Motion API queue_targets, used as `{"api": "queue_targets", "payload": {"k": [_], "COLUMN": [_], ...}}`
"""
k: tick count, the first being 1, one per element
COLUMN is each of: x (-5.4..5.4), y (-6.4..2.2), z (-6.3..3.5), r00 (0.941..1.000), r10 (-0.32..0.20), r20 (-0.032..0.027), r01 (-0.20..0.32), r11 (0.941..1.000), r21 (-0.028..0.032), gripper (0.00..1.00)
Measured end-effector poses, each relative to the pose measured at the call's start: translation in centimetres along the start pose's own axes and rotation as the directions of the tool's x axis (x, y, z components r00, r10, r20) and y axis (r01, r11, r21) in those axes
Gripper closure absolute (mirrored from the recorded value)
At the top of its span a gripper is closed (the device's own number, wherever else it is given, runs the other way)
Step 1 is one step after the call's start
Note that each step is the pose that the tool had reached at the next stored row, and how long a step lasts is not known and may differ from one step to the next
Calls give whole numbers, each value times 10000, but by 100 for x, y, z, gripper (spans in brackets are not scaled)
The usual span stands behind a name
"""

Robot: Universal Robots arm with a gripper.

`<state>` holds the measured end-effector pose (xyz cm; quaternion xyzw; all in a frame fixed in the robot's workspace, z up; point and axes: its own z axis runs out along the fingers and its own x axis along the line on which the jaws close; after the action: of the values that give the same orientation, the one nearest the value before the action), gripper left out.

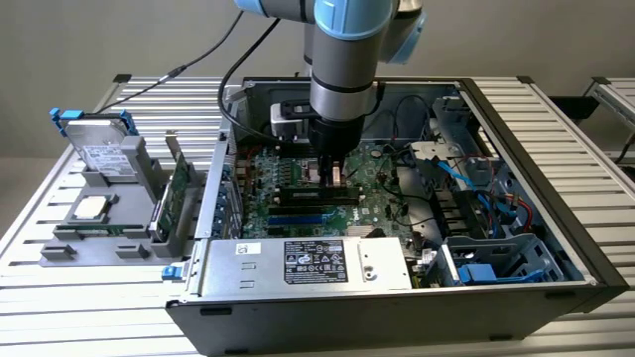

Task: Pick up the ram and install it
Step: 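Insert the ram into the slot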

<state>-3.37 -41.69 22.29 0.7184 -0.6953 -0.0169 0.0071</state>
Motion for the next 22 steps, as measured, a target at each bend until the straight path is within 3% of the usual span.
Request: {"api": "queue_targets", "payload": {"k": [9,16,22], "x": [-1,-1,-1], "y": [-27,-27,-28], "z": [0,11,12], "r00": [10000,10000,10000], "r10": [-27,-36,-65], "r20": [0,3,3], "r01": [27,36,65], "r11": [10000,9999,9998], "r21": [-57,-148,-162], "gripper": [85,85,85]}}
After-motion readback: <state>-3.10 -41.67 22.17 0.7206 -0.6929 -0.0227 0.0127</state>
